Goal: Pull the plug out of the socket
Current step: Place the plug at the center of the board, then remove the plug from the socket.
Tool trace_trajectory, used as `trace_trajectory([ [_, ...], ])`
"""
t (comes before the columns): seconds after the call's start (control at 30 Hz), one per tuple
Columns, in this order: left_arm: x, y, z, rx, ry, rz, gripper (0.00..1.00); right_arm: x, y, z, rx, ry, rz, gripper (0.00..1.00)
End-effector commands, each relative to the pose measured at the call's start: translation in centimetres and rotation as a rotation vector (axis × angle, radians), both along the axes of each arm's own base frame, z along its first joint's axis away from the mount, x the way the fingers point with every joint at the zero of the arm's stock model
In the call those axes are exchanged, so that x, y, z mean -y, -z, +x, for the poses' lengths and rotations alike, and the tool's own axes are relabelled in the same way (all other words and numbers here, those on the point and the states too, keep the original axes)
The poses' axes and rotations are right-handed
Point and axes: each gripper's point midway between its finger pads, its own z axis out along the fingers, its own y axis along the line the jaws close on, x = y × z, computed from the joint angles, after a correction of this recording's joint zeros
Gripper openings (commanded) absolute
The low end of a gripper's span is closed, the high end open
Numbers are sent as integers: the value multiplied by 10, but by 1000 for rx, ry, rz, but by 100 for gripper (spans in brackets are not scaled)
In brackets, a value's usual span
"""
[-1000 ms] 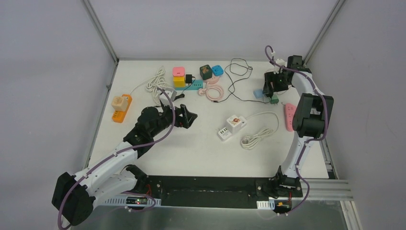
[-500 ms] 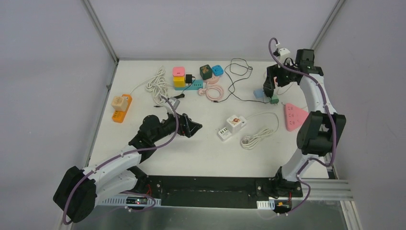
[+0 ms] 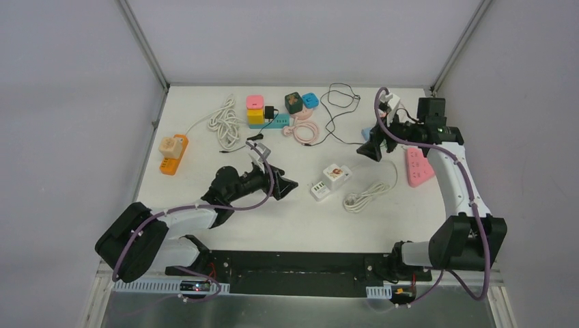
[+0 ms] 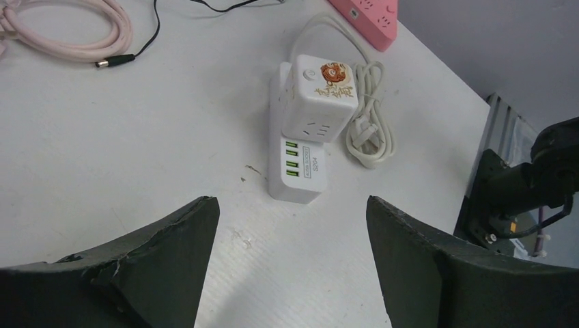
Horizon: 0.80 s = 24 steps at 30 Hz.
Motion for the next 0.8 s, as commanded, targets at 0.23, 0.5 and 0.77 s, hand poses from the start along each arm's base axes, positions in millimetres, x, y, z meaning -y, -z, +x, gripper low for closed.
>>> trace_trajectory([
  [0.23,10,22,34,245,-122,191,82,-36,-10,-26,-15,-44,109,100],
  [0.5,-20,22,55,211,-291,433,85,-36,3,-14,-94,33,6,100],
  [0.77,-37,26,56,224,-372,423,87,-49,10,-14,-101,20,-57,100],
])
